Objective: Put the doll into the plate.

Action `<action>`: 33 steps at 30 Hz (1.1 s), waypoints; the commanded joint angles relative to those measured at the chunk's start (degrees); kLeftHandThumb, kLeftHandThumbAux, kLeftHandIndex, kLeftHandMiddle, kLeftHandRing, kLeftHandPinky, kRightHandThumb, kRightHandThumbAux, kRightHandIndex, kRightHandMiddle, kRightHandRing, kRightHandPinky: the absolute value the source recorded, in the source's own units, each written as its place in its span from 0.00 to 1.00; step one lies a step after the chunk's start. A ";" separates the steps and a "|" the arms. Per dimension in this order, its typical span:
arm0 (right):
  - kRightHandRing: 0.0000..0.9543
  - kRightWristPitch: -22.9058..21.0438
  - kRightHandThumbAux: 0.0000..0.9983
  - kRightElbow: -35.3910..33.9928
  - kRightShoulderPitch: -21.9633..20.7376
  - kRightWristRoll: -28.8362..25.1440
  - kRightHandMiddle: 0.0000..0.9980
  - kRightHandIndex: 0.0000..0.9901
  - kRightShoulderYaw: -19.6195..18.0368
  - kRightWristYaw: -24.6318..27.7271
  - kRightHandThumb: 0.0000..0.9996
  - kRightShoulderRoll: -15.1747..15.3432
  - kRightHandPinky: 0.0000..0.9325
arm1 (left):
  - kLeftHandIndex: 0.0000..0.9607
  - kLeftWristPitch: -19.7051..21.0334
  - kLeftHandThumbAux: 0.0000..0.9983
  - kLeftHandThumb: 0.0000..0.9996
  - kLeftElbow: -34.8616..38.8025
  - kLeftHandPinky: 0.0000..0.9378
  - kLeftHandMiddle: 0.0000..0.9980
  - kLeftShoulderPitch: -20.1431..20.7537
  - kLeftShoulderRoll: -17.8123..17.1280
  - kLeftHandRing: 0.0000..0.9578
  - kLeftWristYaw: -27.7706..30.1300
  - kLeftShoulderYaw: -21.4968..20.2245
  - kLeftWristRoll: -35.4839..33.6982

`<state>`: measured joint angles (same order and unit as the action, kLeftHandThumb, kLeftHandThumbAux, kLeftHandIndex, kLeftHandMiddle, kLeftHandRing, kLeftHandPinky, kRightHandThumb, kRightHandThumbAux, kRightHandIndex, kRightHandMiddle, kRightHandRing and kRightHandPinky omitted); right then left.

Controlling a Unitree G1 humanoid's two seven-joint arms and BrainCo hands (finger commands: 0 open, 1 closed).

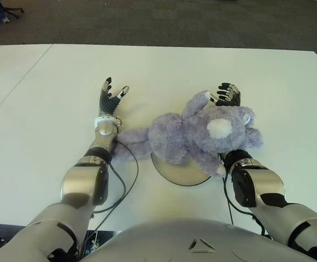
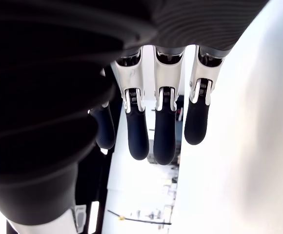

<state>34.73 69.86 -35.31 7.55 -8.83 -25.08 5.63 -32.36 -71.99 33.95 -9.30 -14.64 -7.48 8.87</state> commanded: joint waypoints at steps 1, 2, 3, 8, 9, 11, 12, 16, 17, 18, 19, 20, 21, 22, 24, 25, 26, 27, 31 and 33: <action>0.39 -4.63 0.88 7.80 13.82 1.58 0.35 0.31 1.20 -0.07 0.00 -3.26 0.35 | 0.00 4.01 0.49 0.00 -5.94 0.01 0.01 -10.36 6.21 0.00 1.29 0.45 0.11; 0.38 -4.72 0.87 7.81 13.80 1.58 0.35 0.30 1.23 -0.11 0.00 -3.27 0.35 | 0.00 3.88 0.50 0.00 -5.89 0.01 0.01 -10.34 6.20 0.01 1.07 0.52 0.34; 0.39 -4.78 0.87 7.81 13.81 1.62 0.35 0.30 1.27 -0.18 0.00 -3.26 0.35 | 0.00 4.12 0.50 0.00 -5.95 0.01 0.01 -10.41 6.17 0.01 0.99 0.60 0.58; 0.39 -3.82 0.87 7.73 13.84 1.05 0.35 0.30 0.90 0.59 0.00 -3.42 0.36 | 0.00 5.09 0.55 0.00 -6.11 0.02 0.02 -10.30 5.98 0.01 1.34 0.76 0.93; 0.39 -3.64 0.87 7.72 13.83 0.93 0.35 0.30 0.81 0.76 0.00 -3.46 0.36 | 0.00 5.12 0.55 0.00 -6.11 0.02 0.02 -10.29 5.96 0.01 1.43 0.76 0.94; 0.39 -3.49 0.87 7.70 13.83 0.88 0.35 0.30 0.78 0.88 0.00 -3.46 0.35 | 0.00 5.15 0.56 0.00 -6.12 0.02 0.02 -10.30 5.95 0.01 1.50 0.81 1.00; 0.38 -3.46 0.87 7.69 13.82 0.89 0.34 0.30 0.79 0.90 0.00 -3.45 0.33 | 0.00 5.15 0.56 0.00 -6.12 0.01 0.02 -10.31 5.94 0.01 1.51 0.85 1.04; 0.38 -3.54 0.87 7.69 13.83 0.91 0.34 0.30 0.79 0.87 0.00 -3.46 0.34 | 0.00 5.24 0.55 0.00 -6.15 0.01 0.01 -10.32 5.91 0.01 1.52 0.89 1.13; 0.38 -3.53 0.87 7.69 13.83 0.87 0.34 0.30 0.75 0.86 0.00 -3.48 0.34 | 0.00 5.33 0.55 0.00 -6.16 0.01 0.01 -10.31 5.91 0.00 1.57 0.88 1.12; 0.38 -3.52 0.88 7.69 13.84 0.84 0.35 0.30 0.71 0.86 0.00 -3.50 0.35 | 0.00 5.39 0.54 0.00 -6.16 0.01 0.01 -10.30 5.91 0.01 1.61 0.86 1.10; 0.38 -3.51 0.88 7.69 13.85 0.80 0.35 0.30 0.67 0.86 0.00 -3.51 0.36 | 0.00 5.48 0.54 0.00 -6.16 0.01 0.01 -10.29 5.91 0.01 1.66 0.84 1.07; 0.38 -3.46 0.88 7.68 13.85 0.69 0.35 0.30 0.57 0.92 0.00 -3.55 0.36 | 0.00 5.47 0.54 0.00 -6.17 0.02 0.01 -10.29 5.95 0.01 1.67 0.79 1.02; 0.38 -3.42 0.89 7.68 13.86 0.61 0.35 0.30 0.50 0.96 0.00 -3.58 0.36 | 0.00 5.45 0.53 0.00 -6.17 0.02 0.01 -10.29 5.98 0.01 1.67 0.76 0.99; 0.38 -3.40 0.89 7.67 13.86 0.57 0.35 0.30 0.45 0.99 0.00 -3.59 0.36 | 0.00 5.43 0.53 0.00 -6.17 0.02 0.01 -10.29 5.99 0.01 1.66 0.74 0.97; 0.38 -3.31 0.89 7.66 13.86 0.40 0.36 0.31 0.28 1.09 0.00 -3.65 0.36 | 0.00 5.37 0.52 0.00 -6.17 0.02 0.01 -10.30 6.05 0.01 1.65 0.66 0.90; 0.38 -3.25 0.89 7.66 13.85 0.32 0.36 0.31 0.21 1.18 0.00 -3.70 0.36 | 0.01 5.34 0.52 0.00 -6.16 0.02 0.01 -10.32 6.08 0.01 1.67 0.67 0.91; 0.38 -3.18 0.90 7.64 13.84 0.21 0.36 0.31 0.10 1.30 0.00 -3.76 0.36 | 0.00 5.31 0.52 0.00 -6.16 0.02 0.01 -10.36 6.11 0.01 1.68 0.70 0.92; 0.38 -3.13 0.90 7.64 13.83 0.15 0.36 0.31 0.04 1.38 0.00 -3.80 0.35 | 0.00 5.28 0.52 0.00 -6.15 0.02 0.01 -10.39 6.13 0.01 1.70 0.72 0.94; 0.38 -2.88 0.90 7.61 13.86 -0.02 0.36 0.31 -0.22 1.63 0.00 -3.89 0.35 | 0.00 5.47 0.52 0.00 -6.16 0.02 0.01 -10.32 5.99 0.01 1.88 0.75 0.95; 0.38 -2.82 0.91 7.60 13.87 0.10 0.35 0.31 -0.19 1.53 0.00 -3.91 0.35 | 0.00 5.53 0.52 0.00 -6.16 0.02 0.02 -10.33 5.95 0.01 1.85 0.81 1.02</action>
<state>34.76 69.85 -35.31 7.54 -8.98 -24.42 5.59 -32.49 -71.98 33.94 -9.21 -14.63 -7.89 9.02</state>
